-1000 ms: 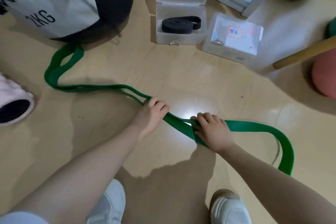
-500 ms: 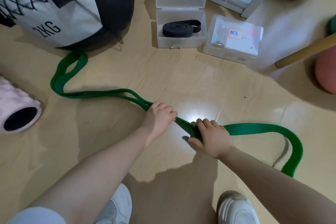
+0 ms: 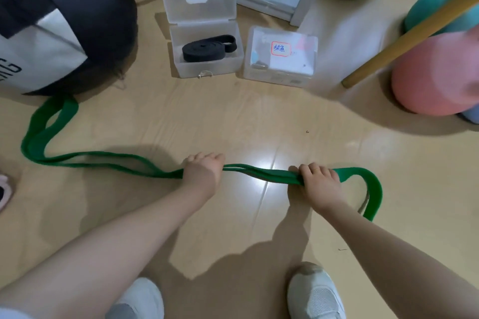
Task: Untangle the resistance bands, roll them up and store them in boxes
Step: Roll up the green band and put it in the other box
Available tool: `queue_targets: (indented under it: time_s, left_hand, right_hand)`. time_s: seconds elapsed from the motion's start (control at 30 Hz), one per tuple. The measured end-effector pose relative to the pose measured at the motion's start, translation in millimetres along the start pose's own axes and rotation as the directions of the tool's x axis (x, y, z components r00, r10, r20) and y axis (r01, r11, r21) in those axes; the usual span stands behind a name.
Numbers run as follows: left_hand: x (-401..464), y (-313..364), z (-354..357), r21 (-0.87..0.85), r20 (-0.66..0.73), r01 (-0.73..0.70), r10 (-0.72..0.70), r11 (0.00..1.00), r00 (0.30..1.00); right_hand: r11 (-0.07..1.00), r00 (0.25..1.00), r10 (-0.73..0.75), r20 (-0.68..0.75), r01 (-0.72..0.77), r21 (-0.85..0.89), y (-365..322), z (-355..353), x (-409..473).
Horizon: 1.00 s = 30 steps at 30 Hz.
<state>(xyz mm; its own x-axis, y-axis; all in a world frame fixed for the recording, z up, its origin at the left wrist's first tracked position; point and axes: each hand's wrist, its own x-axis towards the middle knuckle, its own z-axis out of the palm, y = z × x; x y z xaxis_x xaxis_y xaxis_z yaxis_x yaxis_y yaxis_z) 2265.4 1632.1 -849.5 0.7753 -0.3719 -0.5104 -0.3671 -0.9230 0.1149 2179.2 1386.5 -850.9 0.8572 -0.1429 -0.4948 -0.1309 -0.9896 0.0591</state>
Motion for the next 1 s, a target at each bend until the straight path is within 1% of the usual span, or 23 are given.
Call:
queue_targets:
  time_s: [0.03,0.07,0.1,0.2,0.23,0.3,0.37,0.47,0.5,0.53,0.6,0.63,0.67,0.7,0.73,0.77,0.83,0.87,0.9,0.93,1.0]
  left_hand:
    - [0.7,10.8,2.0,0.014,-0.011,-0.069,0.069,0.998,0.998]
    - [1.5,22.1,2.5,0.018,0.009,-0.129,0.129,0.991,0.992]
    - [3.7,32.1,3.2,0.020,0.025,-0.161,0.160,0.987,0.987]
    - [16.6,55.1,-1.6,-0.011,0.055,-0.161,0.162,0.987,0.985]
    - [20.3,62.3,-1.0,-0.019,0.050,-0.185,0.185,0.983,0.981]
    - [22.4,82.1,-1.4,0.001,0.055,-0.244,0.244,0.970,0.968]
    - [22.0,104.2,2.3,-0.002,0.067,-0.283,0.283,0.959,0.957]
    - [25.7,121.7,5.9,-0.006,0.041,-0.227,0.228,0.974,0.973]
    - [28.4,122.4,9.5,-0.012,0.039,-0.222,0.223,0.975,0.974]
    - [28.2,122.2,10.4,-0.013,0.046,-0.230,0.230,0.973,0.972]
    - [24.2,123.8,13.3,0.019,-0.005,-0.290,0.291,0.957,0.957]
    - [21.8,126.3,13.6,0.082,0.006,-0.290,0.291,0.953,0.957]
    - [20.1,129.2,12.5,0.122,-0.045,-0.271,0.278,0.955,0.960]
    - [18.0,133.6,11.8,0.089,-0.025,-0.237,0.240,0.967,0.970]
    - [17.2,139.3,10.4,0.019,-0.034,-0.198,0.198,0.980,0.980]
    - [21.1,141.7,15.3,0.018,-0.063,-0.171,0.172,0.985,0.983]
    - [22.9,154.2,13.7,0.011,-0.110,-0.233,0.232,0.972,0.966]
    - [22.2,164.0,10.3,-0.003,-0.109,-0.294,0.292,0.956,0.950]
    - [23.3,173.8,12.4,-0.009,-0.077,-0.364,0.362,0.931,0.929]
    - [26.4,180.8,16.5,0.003,-0.094,-0.423,0.421,0.906,0.902]
    - [32.2,193.6,19.8,0.024,-0.122,-0.468,0.467,0.884,0.876]
  right_hand:
    - [1.000,1.000,0.011,-0.002,-0.011,-0.012,-1.7,-1.3,1.5]
    - [1.000,1.000,0.009,-0.019,-0.009,-0.011,-1.5,-1.7,3.7]
    - [1.000,1.000,0.001,-0.027,-0.002,-0.008,0.0,-0.8,6.2]
    - [0.998,0.995,-0.063,-0.072,0.065,0.023,0.4,0.7,4.8]
    - [0.995,0.991,-0.082,-0.105,0.087,0.047,0.4,2.0,3.8]
    - [0.991,0.983,-0.073,-0.167,0.091,0.103,1.4,1.5,1.1]
    - [0.987,0.991,-0.088,-0.100,0.101,0.126,5.5,-0.2,3.3]
    - [0.960,0.987,-0.137,-0.089,0.154,0.234,22.9,2.4,8.3]
    - [0.962,0.987,-0.133,-0.095,0.152,0.229,31.4,3.9,6.7]
    - [0.971,0.989,-0.107,-0.098,0.126,0.206,43.1,7.0,4.0]
    - [0.982,0.998,-0.006,-0.070,0.019,0.187,72.0,13.1,-4.8]
    - [0.982,0.997,0.033,-0.065,-0.020,0.190,87.0,14.9,-10.6]
    - [0.983,0.997,0.038,-0.069,-0.025,0.180,99.9,16.1,-16.3]
    - [0.987,0.997,0.015,-0.072,-0.003,0.162,110.1,18.3,-21.0]
    - [0.989,0.997,-0.024,-0.076,0.035,0.143,116.3,21.6,-24.3]
    - [0.989,0.994,-0.067,-0.081,0.076,0.126,118.8,23.3,-27.2]
    - [0.990,0.991,-0.100,-0.090,0.108,0.091,112.6,24.1,-30.0]
    - [0.992,0.993,-0.083,-0.086,0.091,0.093,107.2,22.9,-32.5]
    - [0.992,0.995,-0.056,-0.081,0.064,0.105,103.6,24.0,-33.6]
    - [0.990,0.996,-0.023,-0.083,0.034,0.135,101.8,25.1,-35.5]
    - [0.985,0.987,-0.022,-0.156,0.048,0.163,104.8,34.5,-37.5]
